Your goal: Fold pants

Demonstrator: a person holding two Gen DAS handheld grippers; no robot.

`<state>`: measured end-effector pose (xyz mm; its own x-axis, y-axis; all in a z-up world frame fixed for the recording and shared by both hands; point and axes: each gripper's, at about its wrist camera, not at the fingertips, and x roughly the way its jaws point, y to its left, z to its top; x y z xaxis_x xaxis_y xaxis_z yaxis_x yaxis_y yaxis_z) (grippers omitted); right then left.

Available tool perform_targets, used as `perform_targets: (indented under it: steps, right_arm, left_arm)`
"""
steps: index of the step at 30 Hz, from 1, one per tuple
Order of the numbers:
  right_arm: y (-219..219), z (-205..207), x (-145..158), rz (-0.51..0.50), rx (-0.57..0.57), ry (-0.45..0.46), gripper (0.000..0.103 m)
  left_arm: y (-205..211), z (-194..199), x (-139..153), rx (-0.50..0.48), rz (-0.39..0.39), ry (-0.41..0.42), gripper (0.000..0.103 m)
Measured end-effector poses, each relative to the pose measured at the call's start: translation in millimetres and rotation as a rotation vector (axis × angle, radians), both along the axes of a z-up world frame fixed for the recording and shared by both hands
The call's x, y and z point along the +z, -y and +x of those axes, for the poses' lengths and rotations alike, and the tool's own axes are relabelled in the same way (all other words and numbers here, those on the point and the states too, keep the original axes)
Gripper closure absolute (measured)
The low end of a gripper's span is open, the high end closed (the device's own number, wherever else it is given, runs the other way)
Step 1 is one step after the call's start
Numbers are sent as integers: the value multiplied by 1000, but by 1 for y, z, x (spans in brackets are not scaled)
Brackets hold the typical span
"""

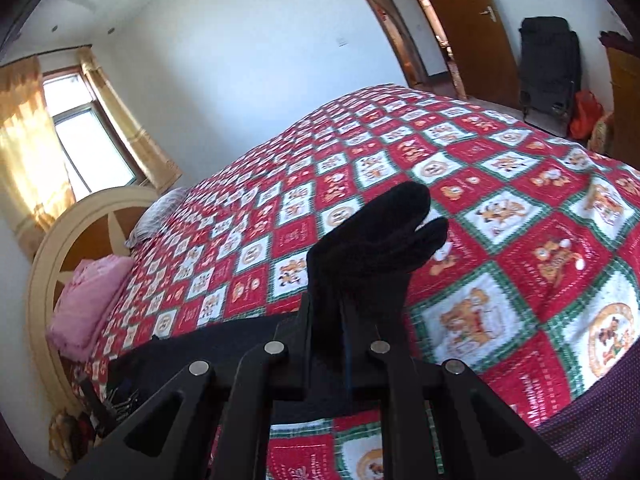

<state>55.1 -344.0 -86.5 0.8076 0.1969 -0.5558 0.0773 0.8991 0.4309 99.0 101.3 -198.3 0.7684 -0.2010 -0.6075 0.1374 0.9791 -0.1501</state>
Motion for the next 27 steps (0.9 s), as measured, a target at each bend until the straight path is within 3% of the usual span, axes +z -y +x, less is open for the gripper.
perform_targets:
  steps: [7,14,21,25,27]
  right_arm:
    - [-46,13,-1,-34,107,-9,92]
    - [-100,37,-31,-59,214,-76,92]
    - [-133,60,-85,-76,290,-194,92]
    - [-148,63,-101,-166,354,-264,88]
    - [-143,60,-98,-137,373,-256,77]
  left_arm:
    - [4,-2,17,-5,-30,37,1]
    - [18,-5,33,-67,-71,57,1]
    - [49,-3,43,-205,-134,29,1]
    - [80,7,49,-305,-150,0,1]
    - [101,12,53,-371,-165,-15,1]
